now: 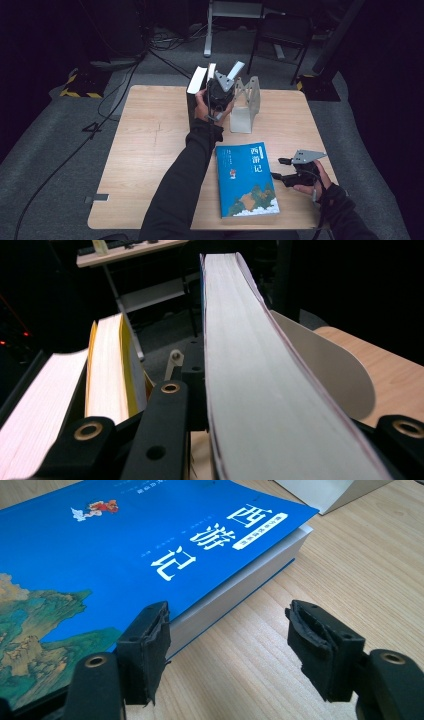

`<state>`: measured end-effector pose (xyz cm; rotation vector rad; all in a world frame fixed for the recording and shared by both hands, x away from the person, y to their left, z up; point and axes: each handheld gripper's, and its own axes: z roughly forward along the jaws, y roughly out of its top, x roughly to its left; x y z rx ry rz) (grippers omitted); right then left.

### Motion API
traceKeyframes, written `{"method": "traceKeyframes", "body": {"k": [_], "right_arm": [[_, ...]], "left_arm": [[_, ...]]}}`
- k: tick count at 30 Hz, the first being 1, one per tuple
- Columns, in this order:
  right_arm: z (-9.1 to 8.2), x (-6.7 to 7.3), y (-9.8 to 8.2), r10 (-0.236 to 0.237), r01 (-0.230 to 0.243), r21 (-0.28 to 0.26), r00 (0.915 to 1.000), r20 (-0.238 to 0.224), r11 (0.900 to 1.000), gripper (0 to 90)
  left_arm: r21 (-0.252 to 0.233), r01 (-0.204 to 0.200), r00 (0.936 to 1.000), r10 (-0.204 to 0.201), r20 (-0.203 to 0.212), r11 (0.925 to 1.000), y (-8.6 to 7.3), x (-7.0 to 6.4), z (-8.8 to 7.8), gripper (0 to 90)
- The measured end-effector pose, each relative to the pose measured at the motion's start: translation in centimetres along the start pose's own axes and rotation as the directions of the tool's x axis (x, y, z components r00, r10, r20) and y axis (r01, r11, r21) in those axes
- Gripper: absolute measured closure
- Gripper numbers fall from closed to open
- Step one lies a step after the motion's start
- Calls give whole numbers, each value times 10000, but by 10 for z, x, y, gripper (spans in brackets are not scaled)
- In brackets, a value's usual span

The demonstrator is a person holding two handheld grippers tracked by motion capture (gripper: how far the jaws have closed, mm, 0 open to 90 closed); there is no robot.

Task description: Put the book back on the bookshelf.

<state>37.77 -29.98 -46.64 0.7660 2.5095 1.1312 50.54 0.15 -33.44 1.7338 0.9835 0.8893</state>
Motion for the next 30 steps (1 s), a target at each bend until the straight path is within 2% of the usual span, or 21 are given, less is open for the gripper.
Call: {"method": "traceKeyframes", "body": {"k": [4, 9, 10, 14, 17, 20, 26, 28, 30], "right_arm": [[0, 1, 0, -89, 89, 10, 10000, -12, 10000, 344], [-1, 2, 0, -167, 167, -21, 9999, 23, 9999, 363], [-1, 2, 1, -226, 226, -16, 9997, 13, 9997, 402], [-2, 4, 1, -376, 377, -80, 9993, 64, 9993, 405], [0, 4, 1, -389, 389, -42, 9992, 63, 9992, 370], [0, 4, 1, -405, 403, 130, 9991, 127, 9991, 352], [0, 4, 1, -389, 385, 204, 9991, 175, 9990, 350], [1, 5, 1, -461, 454, 423, 9988, 175, 9981, 349], [3, 7, 2, -598, 582, 576, 9979, 260, 9966, 350]], "left_arm": [[-91, 142, 9994, -145, -307, 9999, 4, -2, 7, 729], [-143, 868, 9956, -872, -342, 9961, 3, -2, 17, 727], [-186, 983, 9944, -989, -381, 9950, 2, -2, 18, 727], [-96, 1031, 9937, -1035, -423, 9946, -2, -2, 22, 727], [96, 1096, 9931, -1091, -424, 9939, -6, -3, 27, 725], [5, 1227, 9912, -1226, -500, 9924, -7, -2, 27, 724], [389, 802, 9962, -788, -359, 9960, -5, -2, 27, 711], [598, 414, 9984, -391, -401, 9974, -5, -1, 26, 709], [743, 336, 9988, -307, -393, 9967, -6, 2, 24, 707]]}}
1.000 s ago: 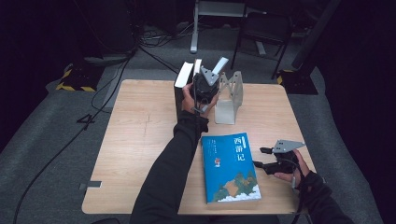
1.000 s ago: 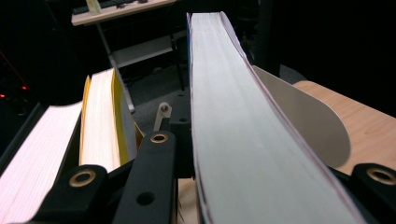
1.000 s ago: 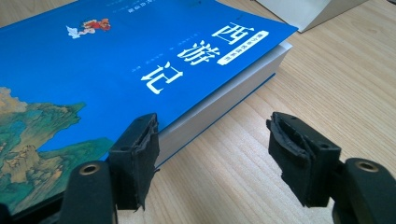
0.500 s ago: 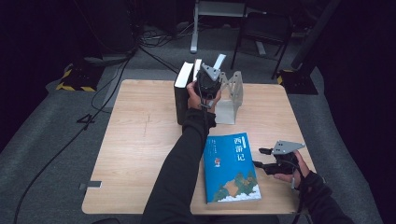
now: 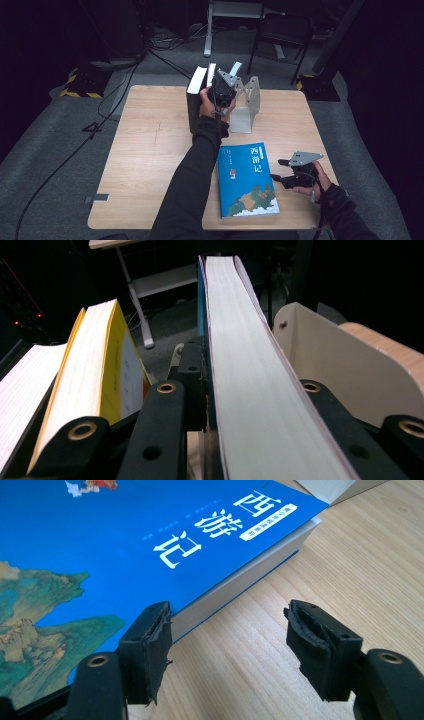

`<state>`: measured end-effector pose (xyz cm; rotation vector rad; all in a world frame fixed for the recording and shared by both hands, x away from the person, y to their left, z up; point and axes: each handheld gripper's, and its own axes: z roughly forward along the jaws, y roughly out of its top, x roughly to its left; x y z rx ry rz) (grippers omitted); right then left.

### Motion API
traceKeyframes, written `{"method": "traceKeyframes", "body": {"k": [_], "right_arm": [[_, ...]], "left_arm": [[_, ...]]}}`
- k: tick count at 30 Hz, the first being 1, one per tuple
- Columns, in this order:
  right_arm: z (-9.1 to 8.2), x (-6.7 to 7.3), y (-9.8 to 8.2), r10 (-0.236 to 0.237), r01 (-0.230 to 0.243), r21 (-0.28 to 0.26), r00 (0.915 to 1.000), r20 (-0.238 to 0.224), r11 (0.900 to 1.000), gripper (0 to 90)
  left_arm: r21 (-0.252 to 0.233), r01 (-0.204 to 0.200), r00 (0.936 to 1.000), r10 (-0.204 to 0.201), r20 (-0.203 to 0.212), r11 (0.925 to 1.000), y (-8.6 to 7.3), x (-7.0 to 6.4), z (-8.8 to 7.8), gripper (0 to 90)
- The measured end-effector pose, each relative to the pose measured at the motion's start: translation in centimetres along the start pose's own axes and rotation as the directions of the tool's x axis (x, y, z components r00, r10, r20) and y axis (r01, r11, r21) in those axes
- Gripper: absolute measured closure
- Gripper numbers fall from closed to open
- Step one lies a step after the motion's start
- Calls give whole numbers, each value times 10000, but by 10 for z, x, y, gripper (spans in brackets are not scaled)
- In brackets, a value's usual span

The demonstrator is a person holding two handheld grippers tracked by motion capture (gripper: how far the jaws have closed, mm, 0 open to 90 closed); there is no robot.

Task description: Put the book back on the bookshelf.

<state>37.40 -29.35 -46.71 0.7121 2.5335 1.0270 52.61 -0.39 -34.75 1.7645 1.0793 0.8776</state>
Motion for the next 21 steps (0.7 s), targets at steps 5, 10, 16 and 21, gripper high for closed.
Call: {"method": "traceKeyframes", "body": {"k": [5, 10, 16, 21], "right_arm": [[0, 0, 0, -17, 17, 46, 10000, 1, 10000, 350], [1, 0, 0, -23, 23, 87, 10000, -15, 10000, 350], [1, 0, 0, -31, 31, 111, 10000, -57, 9999, 349], [1, 0, 0, -7, 8, 136, 10000, -69, 9999, 347]], "left_arm": [[67, 203, 9998, -203, 28, 9998, -1, 11, -5, 693], [84, 287, 9995, -286, -108, 9996, -1, 19, -10, 680], [207, -27, 9999, 29, -107, 9998, -3, 22, -13, 657], [108, -85, 9991, 90, -417, 9999, -3, 24, -17, 572]]}}
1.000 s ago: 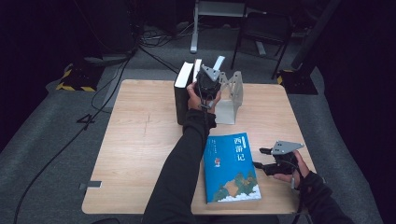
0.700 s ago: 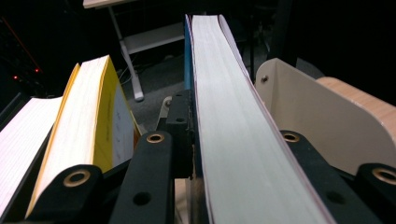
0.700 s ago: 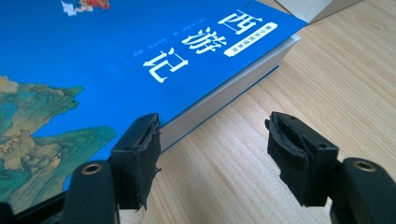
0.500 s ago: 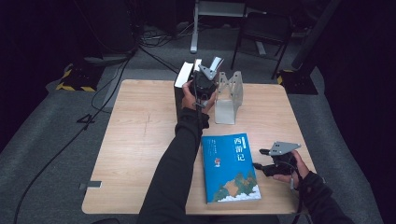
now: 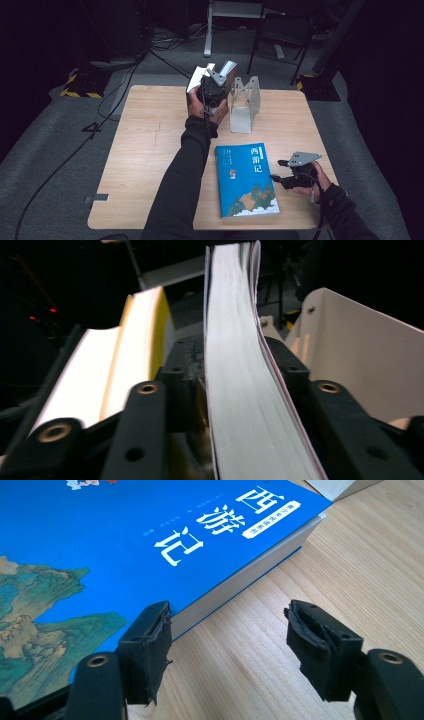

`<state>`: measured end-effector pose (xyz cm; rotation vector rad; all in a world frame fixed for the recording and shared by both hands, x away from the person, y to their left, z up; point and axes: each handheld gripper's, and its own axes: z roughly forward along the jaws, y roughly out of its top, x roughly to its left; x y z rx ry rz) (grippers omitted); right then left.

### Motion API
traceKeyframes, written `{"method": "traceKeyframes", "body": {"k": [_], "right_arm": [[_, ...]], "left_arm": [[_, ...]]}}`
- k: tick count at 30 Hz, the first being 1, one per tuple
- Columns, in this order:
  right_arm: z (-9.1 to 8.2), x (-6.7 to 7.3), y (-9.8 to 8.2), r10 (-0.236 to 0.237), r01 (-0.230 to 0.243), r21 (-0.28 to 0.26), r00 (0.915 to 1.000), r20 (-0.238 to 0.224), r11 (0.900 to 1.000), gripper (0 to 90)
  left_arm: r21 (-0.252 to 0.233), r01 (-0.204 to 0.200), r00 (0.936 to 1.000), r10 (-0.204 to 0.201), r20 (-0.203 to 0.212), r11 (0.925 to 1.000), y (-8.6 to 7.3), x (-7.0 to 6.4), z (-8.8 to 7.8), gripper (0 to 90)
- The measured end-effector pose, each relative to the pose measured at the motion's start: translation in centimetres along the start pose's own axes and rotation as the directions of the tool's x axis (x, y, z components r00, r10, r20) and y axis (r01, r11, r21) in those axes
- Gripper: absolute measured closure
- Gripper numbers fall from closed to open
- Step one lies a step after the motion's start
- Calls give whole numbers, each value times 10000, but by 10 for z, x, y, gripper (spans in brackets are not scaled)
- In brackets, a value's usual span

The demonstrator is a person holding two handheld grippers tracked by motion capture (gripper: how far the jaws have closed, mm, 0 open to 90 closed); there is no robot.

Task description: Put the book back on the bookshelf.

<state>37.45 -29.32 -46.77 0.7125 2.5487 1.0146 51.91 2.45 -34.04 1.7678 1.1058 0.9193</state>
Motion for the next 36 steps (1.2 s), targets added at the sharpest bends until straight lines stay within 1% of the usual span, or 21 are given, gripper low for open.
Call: {"method": "traceKeyframes", "body": {"k": [2, 7, 11, 13, 16, 17, 20, 21, 24, 27, 29, 30, 31, 32, 33, 36], "right_arm": [[0, 0, 0, -10, 10, 18, 10000, -12, 10000, 346], [0, 0, 0, -3, 3, 24, 10000, -21, 10000, 345], [0, 0, 0, -7, 7, 5, 10000, -19, 10000, 345], [0, 0, 0, 14, -14, 22, 10000, -27, 10000, 344], [0, 0, 0, 5, -5, 28, 10000, -20, 10000, 347], [0, 0, 0, 5, -5, 28, 10000, -20, 10000, 347], [0, 0, 0, -10, 10, 13, 10000, -11, 10000, 350], [0, 0, 0, -11, 11, 8, 10000, -17, 10000, 352], [0, 0, 0, -16, 16, -19, 10000, -34, 10000, 354], [0, 0, 0, -16, 16, 6, 10000, -32, 10000, 356], [0, 0, 1, -59, 59, -12, 10000, -13, 10000, 355], [-1, 1, 1, -59, 59, -43, 10000, 6, 10000, 352], [-2, 1, 1, -18, 19, -130, 10000, 95, 9999, 355], [-2, 1, 1, -1, 3, -208, 10000, 80, 9998, 355], [-2, 1, 1, -1, 3, -208, 10000, 80, 9998, 355], [-2, 2, 1, -28, 29, -155, 10000, 54, 9999, 354]], "left_arm": [[-27, -18, 10000, 18, -40, 10000, 1, 2, -3, 572], [-74, -133, 9998, 134, 156, 9999, 3, 7, -10, 568], [-98, -303, 9990, 306, 323, 9995, 3, 10, -15, 555], [-137, -307, 9989, 312, 344, 9994, 4, 10, -16, 527], [-151, -335, 9980, 343, 537, 9993, 4, 12, -19, 525], [-151, -335, 9980, 343, 537, 9993, 4, 12, -19, 526], [-189, -464, 9962, 477, 727, 9987, 3, 15, -22, 533], [-206, -429, 9957, 444, 812, 9989, 2, 16, -23, 530], [-247, -509, 9937, 532, 990, 9984, -1, 19, -26, 511], [-224, -626, 9925, 646, 1042, 9978, -1, 20, -29, 499], [-183, -859, 9901, 874, 1097, 9961, -2, 20, -32, 497], [-122, -998, 9878, 1006, 1186, 9949, -2, 20, -34, 498], [-131, -1049, 9866, 1057, 1246, 9944, -3, 20, -36, 504], [-125, -1075, 9857, 1082, 1293, 9941, -4, 21, -38, 503], [-125, -1075, 9857, 1082, 1293, 9941, -4, 21, -38, 500], [-150, -1314, 9820, 1323, 1350, 9912, -7, 23, -45, 492]]}}
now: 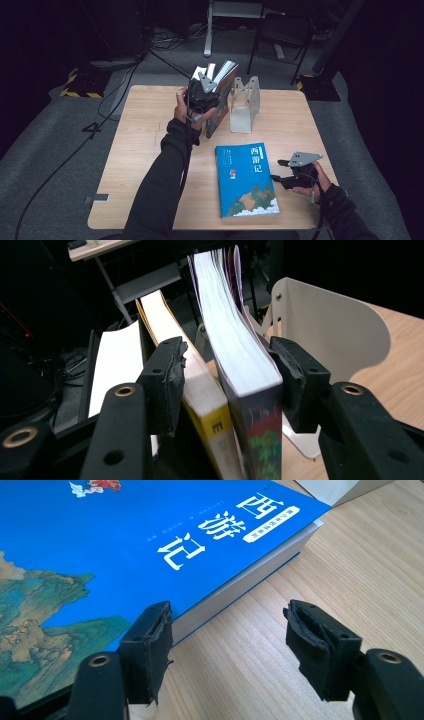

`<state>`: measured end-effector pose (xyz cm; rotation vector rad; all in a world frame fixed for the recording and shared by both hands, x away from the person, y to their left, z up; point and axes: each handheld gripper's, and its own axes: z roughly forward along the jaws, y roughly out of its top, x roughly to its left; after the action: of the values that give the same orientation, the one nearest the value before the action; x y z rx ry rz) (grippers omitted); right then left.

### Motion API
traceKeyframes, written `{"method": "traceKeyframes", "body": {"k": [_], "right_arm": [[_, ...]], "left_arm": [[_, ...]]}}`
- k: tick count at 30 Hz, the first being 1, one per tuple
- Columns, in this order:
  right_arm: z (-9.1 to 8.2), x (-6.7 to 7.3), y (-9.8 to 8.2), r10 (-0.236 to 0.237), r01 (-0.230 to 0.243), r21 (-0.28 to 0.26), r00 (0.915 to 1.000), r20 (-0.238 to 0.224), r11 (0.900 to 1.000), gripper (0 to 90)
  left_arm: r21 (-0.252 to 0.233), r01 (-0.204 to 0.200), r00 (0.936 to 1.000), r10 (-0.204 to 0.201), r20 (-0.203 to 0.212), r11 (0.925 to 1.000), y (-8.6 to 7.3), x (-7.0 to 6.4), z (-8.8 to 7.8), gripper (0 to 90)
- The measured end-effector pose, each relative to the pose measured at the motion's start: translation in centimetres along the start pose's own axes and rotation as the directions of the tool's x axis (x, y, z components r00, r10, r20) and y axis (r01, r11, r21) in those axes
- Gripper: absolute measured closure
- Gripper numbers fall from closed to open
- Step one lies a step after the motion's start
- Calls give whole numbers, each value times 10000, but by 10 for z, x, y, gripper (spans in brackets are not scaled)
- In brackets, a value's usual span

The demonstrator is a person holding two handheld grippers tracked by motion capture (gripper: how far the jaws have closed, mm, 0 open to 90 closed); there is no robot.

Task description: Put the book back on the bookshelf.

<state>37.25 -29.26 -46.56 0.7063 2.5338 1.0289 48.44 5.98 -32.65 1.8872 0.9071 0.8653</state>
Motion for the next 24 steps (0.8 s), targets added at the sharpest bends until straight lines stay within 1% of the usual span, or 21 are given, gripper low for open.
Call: {"method": "traceKeyframes", "body": {"k": [7, 11, 14, 15, 17, 18, 19, 21, 22, 24], "right_arm": [[-2, -1, 0, 68, -68, -8, 10000, -28, 10000, 351], [-3, 1, 1, -10, 10, -28, 10000, -33, 10000, 349], [-6, 1, 2, -134, 134, -21, 9999, 103, 9999, 349], [-8, 1, 3, -65, 66, -127, 9999, 86, 9999, 349], [-11, 1, 3, -21, 23, -176, 9999, 104, 9998, 350], [-11, 1, 3, -38, 39, -189, 9999, 99, 9998, 349], [-11, 1, 3, -38, 39, -189, 9999, 99, 9998, 349], [-10, 2, 3, -63, 65, -163, 9999, 89, 9998, 349], [-10, 2, 3, -72, 73, -167, 10000, 64, 9998, 350], [-9, 2, 3, -77, 78, -161, 10000, 61, 9998, 350]], "left_arm": [[-76, -135, 9995, 137, 271, 9999, -9, 0, -17, 473], [-69, -348, 9984, 351, 433, 9994, -16, -1, -26, 468], [-14, -397, 9980, 397, 493, 9992, -22, -3, -30, 469], [11, -430, 9973, 429, 589, 9991, -25, -4, -31, 469], [95, -557, 9962, 549, 672, 9984, -30, -7, -34, 469], [139, -618, 9952, 605, 772, 9980, -33, -7, -35, 468], [139, -618, 9952, 605, 772, 9980, -33, -7, -35, 467], [197, -666, 9943, 647, 844, 9976, -38, -9, -37, 466], [285, -770, 9928, 740, 942, 9966, -41, -10, -38, 466], [326, -746, 9914, 706, 1106, 9967, -46, -13, -39, 464]]}}
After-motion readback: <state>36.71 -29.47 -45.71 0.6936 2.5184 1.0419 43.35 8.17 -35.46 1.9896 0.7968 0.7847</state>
